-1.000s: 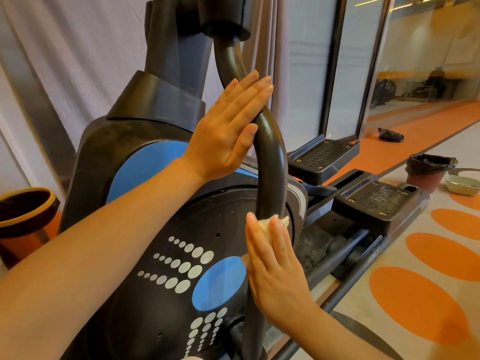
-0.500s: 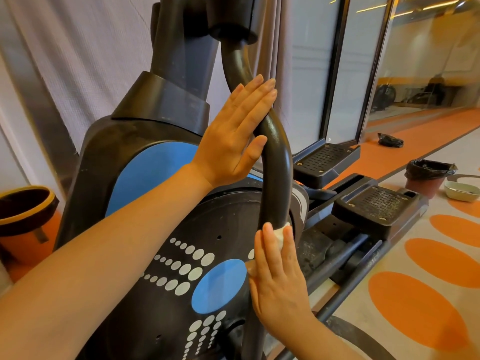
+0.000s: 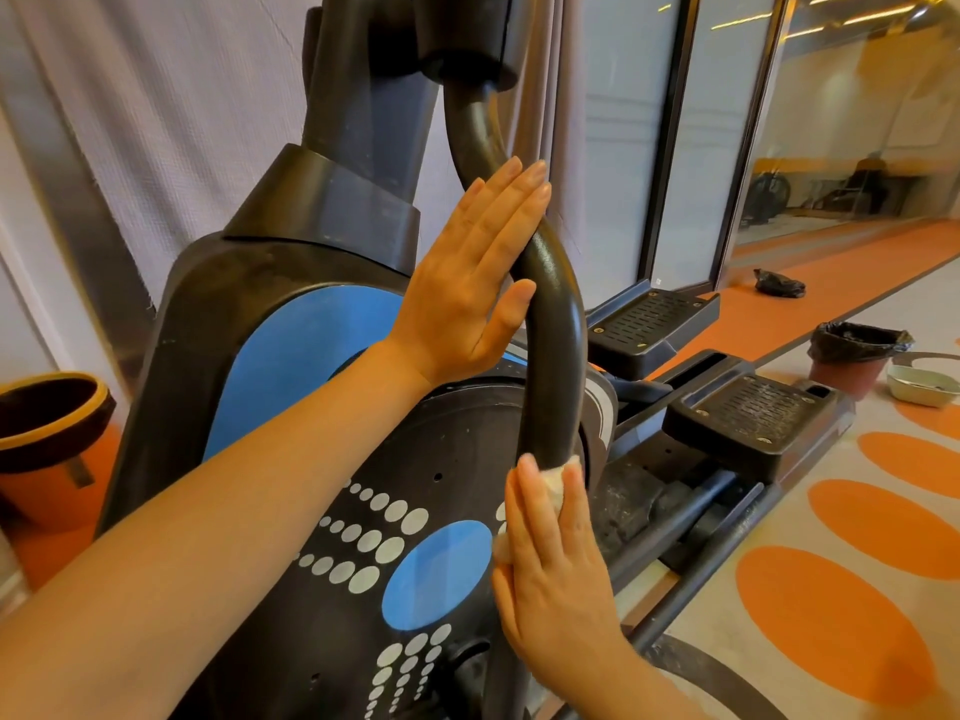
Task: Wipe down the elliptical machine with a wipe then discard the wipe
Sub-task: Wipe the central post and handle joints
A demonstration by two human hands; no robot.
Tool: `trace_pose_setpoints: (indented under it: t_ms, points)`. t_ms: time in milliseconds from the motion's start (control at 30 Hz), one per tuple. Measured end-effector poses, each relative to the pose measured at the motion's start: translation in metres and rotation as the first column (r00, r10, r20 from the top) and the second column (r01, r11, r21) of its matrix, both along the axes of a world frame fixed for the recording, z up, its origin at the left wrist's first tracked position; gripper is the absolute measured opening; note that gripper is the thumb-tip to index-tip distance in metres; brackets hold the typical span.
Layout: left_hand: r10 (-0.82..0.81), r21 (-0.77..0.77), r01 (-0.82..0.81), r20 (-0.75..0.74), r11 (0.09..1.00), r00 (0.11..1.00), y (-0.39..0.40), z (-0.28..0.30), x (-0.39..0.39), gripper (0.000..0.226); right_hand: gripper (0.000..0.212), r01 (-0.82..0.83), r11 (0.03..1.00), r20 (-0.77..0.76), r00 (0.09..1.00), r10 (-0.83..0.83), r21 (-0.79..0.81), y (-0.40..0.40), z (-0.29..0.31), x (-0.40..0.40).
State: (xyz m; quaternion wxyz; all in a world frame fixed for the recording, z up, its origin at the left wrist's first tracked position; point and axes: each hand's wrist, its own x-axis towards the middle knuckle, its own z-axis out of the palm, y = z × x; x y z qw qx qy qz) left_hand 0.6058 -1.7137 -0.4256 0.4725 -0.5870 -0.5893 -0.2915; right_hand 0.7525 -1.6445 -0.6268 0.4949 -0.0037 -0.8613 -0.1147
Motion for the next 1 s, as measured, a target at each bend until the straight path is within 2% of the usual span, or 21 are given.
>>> trace_pose_setpoints:
  t_ms: [133, 400, 667, 900, 1000]
  points:
    - [-0.011, 0.0, 0.011, 0.023, 1.0, 1.0, -0.002, -0.006, 0.007, 0.065, 0.058, 0.042, 0.999, 0.086, 0.995, -0.045, 0.032, 0.0, -0.042, 0.007]
    - [-0.039, -0.121, 0.027, -0.097, 0.992, 0.995, -0.012, -0.046, 0.02, 0.055, 0.058, -0.042, 0.999, 0.054, 0.998, 0.04, 0.02, -0.003, -0.021, 0.01]
    - [-0.039, -0.214, -0.008, -0.214, 0.977, 0.976, -0.014, -0.056, 0.026, 0.053, 0.058, -0.084, 0.996, 0.016, 0.996, 0.083, 0.04, -0.001, -0.026, 0.004]
    - [-0.056, -0.22, 0.009, -0.207, 0.975, 0.977, -0.011, -0.068, 0.027, 0.051, 0.057, -0.064, 0.99, 0.233, 0.972, 0.034, 0.124, -0.001, -0.09, 0.018]
    - [-0.047, -0.209, 0.001, -0.215, 0.978, 0.976, -0.01, -0.07, 0.027, 0.05, 0.054, -0.057, 0.99, 0.287, 0.958, 0.016, 0.132, 0.001, -0.096, 0.02]
